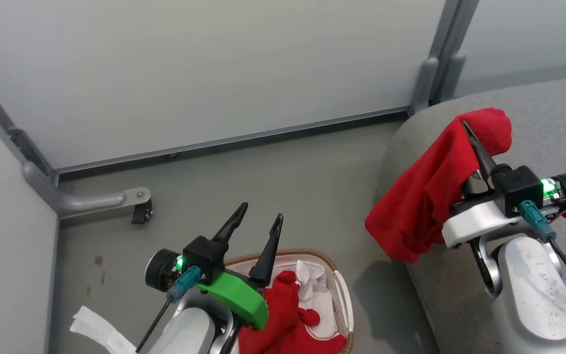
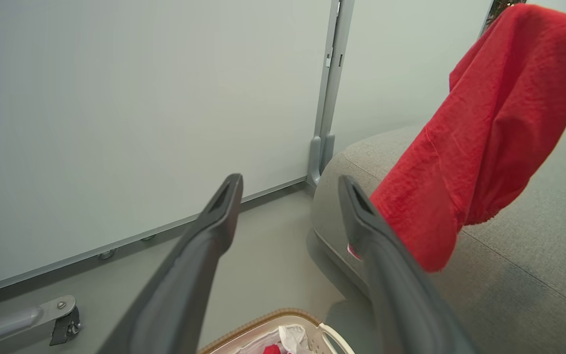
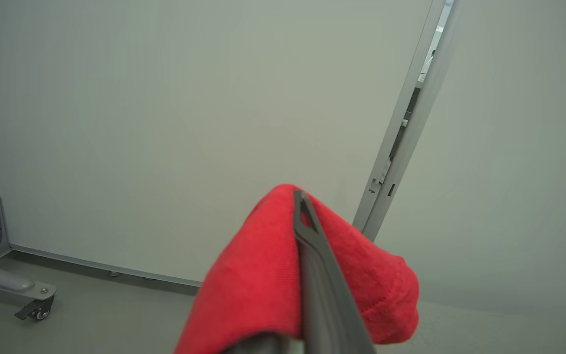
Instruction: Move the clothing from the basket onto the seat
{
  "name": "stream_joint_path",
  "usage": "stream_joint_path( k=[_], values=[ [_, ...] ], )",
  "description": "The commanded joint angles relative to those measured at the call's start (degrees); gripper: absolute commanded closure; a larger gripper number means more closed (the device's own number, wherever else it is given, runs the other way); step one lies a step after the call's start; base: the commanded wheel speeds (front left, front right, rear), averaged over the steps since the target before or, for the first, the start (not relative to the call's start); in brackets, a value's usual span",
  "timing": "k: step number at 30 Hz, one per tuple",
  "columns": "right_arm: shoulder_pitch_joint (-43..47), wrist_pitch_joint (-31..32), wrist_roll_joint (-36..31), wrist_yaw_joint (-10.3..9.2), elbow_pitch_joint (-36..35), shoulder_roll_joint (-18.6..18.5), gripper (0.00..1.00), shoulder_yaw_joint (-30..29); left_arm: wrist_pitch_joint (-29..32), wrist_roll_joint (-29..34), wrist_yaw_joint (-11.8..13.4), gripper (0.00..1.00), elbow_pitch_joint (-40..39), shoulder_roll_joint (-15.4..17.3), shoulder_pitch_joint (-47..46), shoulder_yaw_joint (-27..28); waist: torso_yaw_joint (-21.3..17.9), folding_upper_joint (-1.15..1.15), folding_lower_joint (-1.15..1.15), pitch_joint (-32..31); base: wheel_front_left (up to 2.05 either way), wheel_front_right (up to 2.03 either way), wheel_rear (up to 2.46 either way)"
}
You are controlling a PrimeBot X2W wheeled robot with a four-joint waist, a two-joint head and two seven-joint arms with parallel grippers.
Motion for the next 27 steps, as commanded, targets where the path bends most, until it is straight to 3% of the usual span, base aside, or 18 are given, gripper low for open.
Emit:
stream_joint_path(
  k=[1,7,13,19,27],
  values=[
    [0.05,-0.13,-0.89,-0.06,-0.49,-0.48,1.0,-0.56,-0.03,0.73,-0.17,0.0,-0.32,-0.3,0.88,0.21,-4.28,0.0,0.0,1.37,0.0,0.0,0.0],
    [-0.39,-0.12,-1.5,-0.06,-0.04,-2.0,1.0,-1.59,-0.03,1.76,-0.52,0.0,-0.77,-0.75,0.61,0.15,-12.43,0.0,0.0,3.59,0.0,0.0,0.0],
    [-1.51,-0.12,-0.91,-0.06,0.36,-2.22,1.0,-1.58,-0.04,2.37,-0.5,0.0,-1.11,-0.95,-0.68,-0.13,-17.04,0.0,0.0,5.61,0.0,0.0,0.0],
    [-3.43,-0.12,-0.89,-0.06,2.23,-2.19,1.0,-2.72,-0.03,2.2,-0.5,0.0,-1.63,-0.95,-1.68,-1.4,-18.25,0.0,0.0,7.56,0.0,0.0,0.0],
    [-13.62,-0.13,-2.58,-0.07,5.34,-8.96,1.0,-5.65,-0.03,3.35,-0.52,0.0,-2.55,0.54,-3.89,-2.38,-15.79,0.0,0.0,12.6,0.0,0.0,0.0]
  ],
)
